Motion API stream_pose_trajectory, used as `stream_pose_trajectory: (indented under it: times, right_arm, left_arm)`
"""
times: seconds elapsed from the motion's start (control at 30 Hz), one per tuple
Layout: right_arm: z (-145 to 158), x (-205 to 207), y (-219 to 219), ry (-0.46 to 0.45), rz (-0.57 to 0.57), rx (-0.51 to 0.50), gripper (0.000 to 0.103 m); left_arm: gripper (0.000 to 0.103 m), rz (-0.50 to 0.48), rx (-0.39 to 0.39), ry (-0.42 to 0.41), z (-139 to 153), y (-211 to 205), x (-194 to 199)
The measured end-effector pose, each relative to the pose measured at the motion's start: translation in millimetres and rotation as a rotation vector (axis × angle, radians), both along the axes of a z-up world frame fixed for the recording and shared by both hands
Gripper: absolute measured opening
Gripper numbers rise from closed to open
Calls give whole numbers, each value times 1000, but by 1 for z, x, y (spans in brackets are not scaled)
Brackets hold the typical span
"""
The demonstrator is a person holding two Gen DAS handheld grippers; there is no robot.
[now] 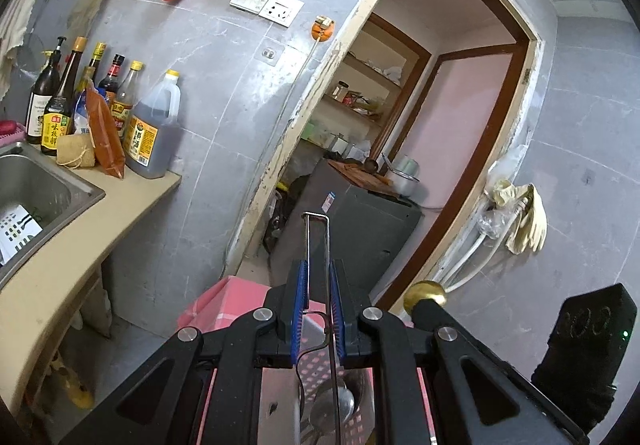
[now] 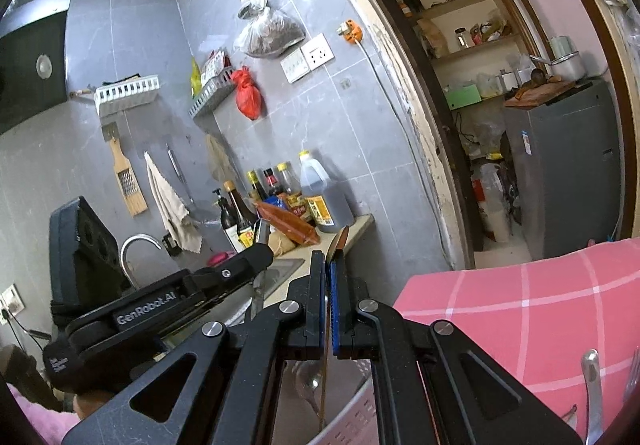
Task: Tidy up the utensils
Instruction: 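Lift the gold spoon and wire peeler and carry them over the caddy, then open both tools over the caddy and move them back over the table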
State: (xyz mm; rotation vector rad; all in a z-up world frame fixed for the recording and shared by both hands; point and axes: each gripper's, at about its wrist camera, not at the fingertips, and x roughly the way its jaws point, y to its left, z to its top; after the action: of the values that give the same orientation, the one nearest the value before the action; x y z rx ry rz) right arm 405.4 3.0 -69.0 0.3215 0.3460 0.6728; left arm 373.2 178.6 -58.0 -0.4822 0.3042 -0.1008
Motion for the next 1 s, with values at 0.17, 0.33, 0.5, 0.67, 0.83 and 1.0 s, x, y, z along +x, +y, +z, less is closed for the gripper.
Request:
stream_pose_trajectory:
  times: [0.17, 0.33, 0.5, 0.67, 0.83, 1.0]
  right_arm:
    - [-2, -10, 0, 7, 12, -19, 3]
    - [-2, -19, -1, 5, 23, -43, 3]
    - [-2, -28, 1, 12, 40, -82, 3]
    - [-4, -33, -1, 43, 43, -108, 4]
    - [-6, -35, -1, 79, 36, -128, 4]
    - [-8, -37, -4, 113, 24, -145, 5]
  left_arm:
    - [12, -25, 35, -4, -1, -7, -11]
    - [12, -34, 36, 10, -3, -4, -22]
    - [12, -55, 74, 32, 0, -7, -33]
    - [12, -93, 106, 59, 1, -11, -41]
    - [12, -121, 106, 87, 1, -12, -47]
    - [13, -143, 88, 106, 1, -11, -51]
